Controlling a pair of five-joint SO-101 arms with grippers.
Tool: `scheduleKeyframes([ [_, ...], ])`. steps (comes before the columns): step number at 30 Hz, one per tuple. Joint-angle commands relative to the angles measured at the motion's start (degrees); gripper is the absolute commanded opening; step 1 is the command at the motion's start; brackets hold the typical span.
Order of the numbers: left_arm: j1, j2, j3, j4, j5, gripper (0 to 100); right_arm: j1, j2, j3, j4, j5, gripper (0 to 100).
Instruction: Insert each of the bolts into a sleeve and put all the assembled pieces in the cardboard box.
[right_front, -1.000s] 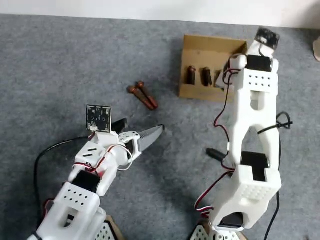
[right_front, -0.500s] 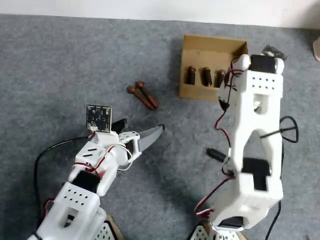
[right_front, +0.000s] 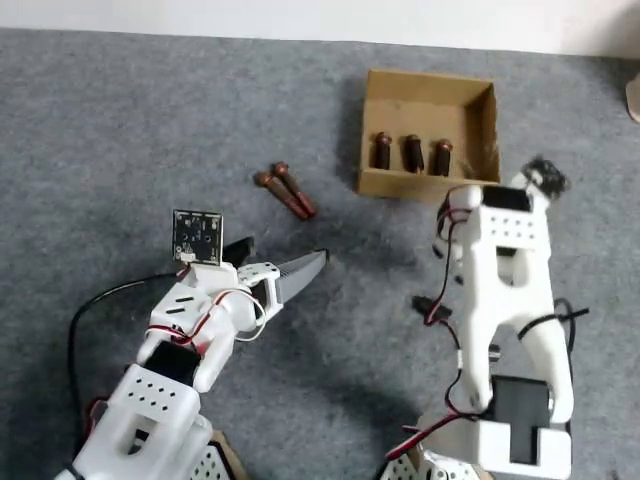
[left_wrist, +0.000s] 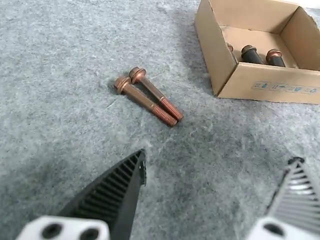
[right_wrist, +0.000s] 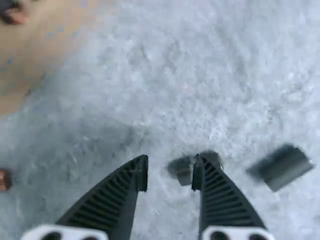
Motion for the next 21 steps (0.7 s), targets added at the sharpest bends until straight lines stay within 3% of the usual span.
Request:
scheduleKeyframes([
  [1,-0.5,-0.3,-0.2,-1.1,-0.1,40,-0.1,-4.0,4.0,-5.7,-4.7,13.4],
  [6,-0.5,-0.3,-0.2,-1.1,-0.1,40,-0.5,-5.9,6.5,-6.6,-5.3,13.2],
  [10,-0.5,-0.3,-0.2,-1.1,-0.1,40,-0.8,-8.4,8.6,-4.2,4.6,13.2],
  [21,-0.5,-0.3,-0.2,-1.1,-0.1,40,-1.6,-18.3,12.2,3.6,62.2,13.2],
])
